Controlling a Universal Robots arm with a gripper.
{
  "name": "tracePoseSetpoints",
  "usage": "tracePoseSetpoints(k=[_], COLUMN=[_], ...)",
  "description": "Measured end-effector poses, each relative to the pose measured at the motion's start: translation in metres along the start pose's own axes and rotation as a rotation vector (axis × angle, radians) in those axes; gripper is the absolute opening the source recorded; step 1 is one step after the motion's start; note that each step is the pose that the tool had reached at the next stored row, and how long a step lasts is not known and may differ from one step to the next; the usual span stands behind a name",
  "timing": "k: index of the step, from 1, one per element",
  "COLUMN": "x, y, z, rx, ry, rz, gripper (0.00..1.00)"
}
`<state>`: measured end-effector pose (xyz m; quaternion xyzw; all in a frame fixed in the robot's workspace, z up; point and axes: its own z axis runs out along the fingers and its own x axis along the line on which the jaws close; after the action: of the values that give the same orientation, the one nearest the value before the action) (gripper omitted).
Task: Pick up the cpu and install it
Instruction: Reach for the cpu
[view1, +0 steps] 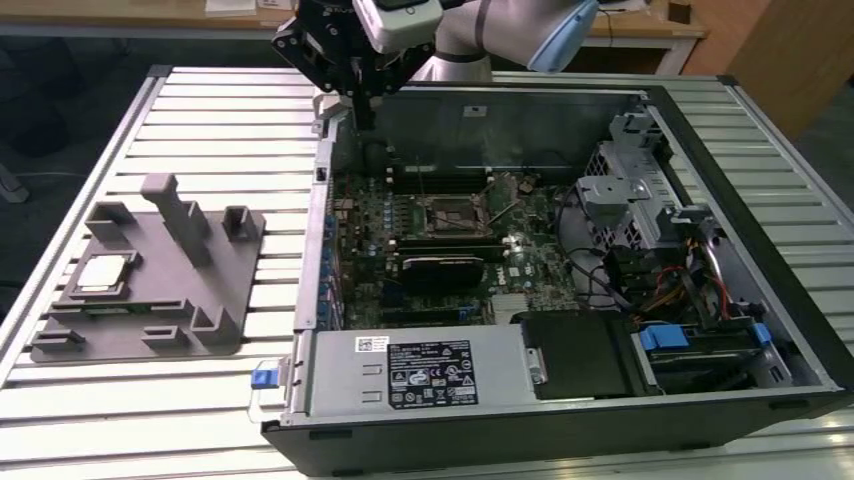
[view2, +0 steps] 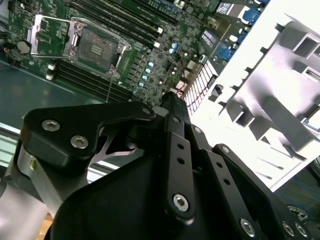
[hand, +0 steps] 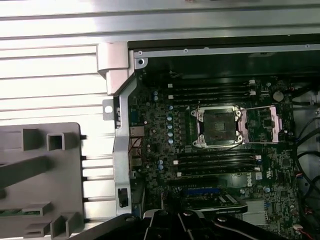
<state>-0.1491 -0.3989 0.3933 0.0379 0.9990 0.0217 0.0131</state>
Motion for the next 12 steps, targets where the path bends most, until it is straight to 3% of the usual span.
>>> tracePoseSetpoints(k=[12], x=[0.0192], y=[-0.0014], z=[-0.0005], rx=[0.0], ry=[-0.0001], rz=[0.0], gripper=[0.11])
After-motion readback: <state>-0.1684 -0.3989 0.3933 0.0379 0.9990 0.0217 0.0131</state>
